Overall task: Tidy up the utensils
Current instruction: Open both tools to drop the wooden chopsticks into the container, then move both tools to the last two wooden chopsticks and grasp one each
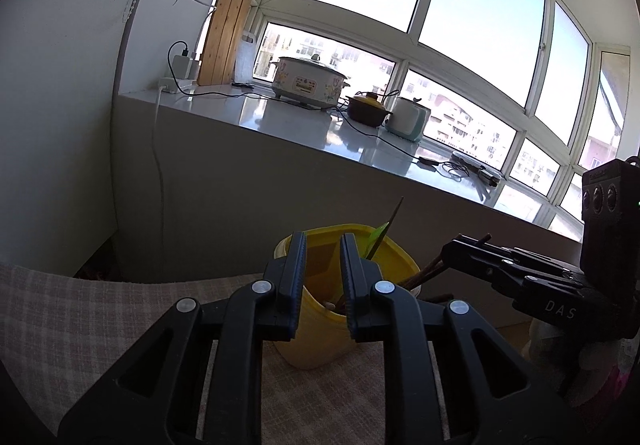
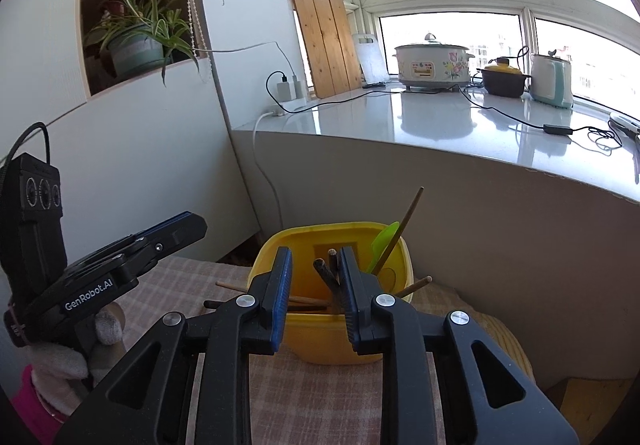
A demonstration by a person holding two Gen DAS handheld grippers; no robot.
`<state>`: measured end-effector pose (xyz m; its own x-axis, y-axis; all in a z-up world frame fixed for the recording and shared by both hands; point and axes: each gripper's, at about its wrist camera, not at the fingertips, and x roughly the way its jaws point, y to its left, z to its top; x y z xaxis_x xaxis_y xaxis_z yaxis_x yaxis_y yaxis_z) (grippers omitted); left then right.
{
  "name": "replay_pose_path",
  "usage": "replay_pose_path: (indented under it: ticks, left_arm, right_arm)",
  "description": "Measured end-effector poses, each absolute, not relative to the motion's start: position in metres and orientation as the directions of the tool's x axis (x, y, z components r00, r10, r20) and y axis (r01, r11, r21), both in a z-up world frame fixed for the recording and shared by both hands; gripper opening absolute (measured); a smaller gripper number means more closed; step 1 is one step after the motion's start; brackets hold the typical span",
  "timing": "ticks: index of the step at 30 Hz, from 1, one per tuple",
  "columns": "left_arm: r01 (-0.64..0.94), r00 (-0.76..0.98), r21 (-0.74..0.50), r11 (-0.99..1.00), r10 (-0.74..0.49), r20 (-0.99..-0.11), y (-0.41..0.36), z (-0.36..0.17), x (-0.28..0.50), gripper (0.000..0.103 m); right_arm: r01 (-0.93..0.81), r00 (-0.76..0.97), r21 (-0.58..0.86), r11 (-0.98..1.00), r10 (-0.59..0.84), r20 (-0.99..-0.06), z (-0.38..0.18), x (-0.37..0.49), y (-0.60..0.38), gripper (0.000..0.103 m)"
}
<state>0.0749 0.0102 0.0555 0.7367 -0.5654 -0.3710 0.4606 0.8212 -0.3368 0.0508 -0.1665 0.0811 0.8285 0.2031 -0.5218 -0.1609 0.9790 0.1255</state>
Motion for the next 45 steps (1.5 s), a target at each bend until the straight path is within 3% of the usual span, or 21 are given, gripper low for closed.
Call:
replay_pose_path:
  ticks: [8, 11, 14, 18, 21, 32, 45]
  left_arm:
    - [0.386, 0.732, -0.280, 0.879, -0.476, -0.488, 0.043, 0.030, 0.056, 0.015]
    - [0.320, 0.728, -0.275, 0.907, -0.421, -0.541, 0.066, 0.013, 0.054, 0.025]
    - [0.246, 0.713, -0.273, 0.930, -0.364, -0.600, 0.090, -0.006, 0.054, 0.025]
    - [0.187, 0.679, -0.250, 0.950, -0.309, -0.666, 0.109, -0.031, 0.052, 0.025]
    - [0.183, 0.639, -0.246, 0.952, -0.305, -0.706, 0.112, -0.046, 0.051, 0.025]
    - [0.223, 0.528, -0.203, 0.953, -0.293, -0.797, 0.087, -0.085, 0.061, 0.025]
    - [0.238, 0.500, -0.131, 0.962, -0.237, -0.833, 0.075, -0.107, 0.084, 0.024]
  right_arm:
    - [-0.191, 0.814, 0.147, 0.970, 0.241, -0.528, 0.075, 0.027, -0.163, 0.022]
    - [-0.207, 0.807, 0.140, 0.968, 0.250, -0.536, 0.071, 0.017, -0.161, 0.022]
    - [-0.227, 0.791, 0.126, 0.966, 0.259, -0.555, 0.066, 0.013, -0.157, 0.022]
    - [-0.269, 0.752, 0.139, 0.953, 0.298, -0.588, 0.054, 0.010, -0.148, 0.033]
    - [-0.308, 0.721, 0.148, 0.940, 0.332, -0.608, 0.042, 0.008, -0.135, 0.034]
    - [-0.383, 0.600, 0.116, 0.916, 0.342, -0.723, -0.013, 0.012, -0.091, 0.034]
    - [-0.424, 0.541, 0.115, 0.898, 0.353, -0.763, -0.034, 0.024, -0.074, 0.034]
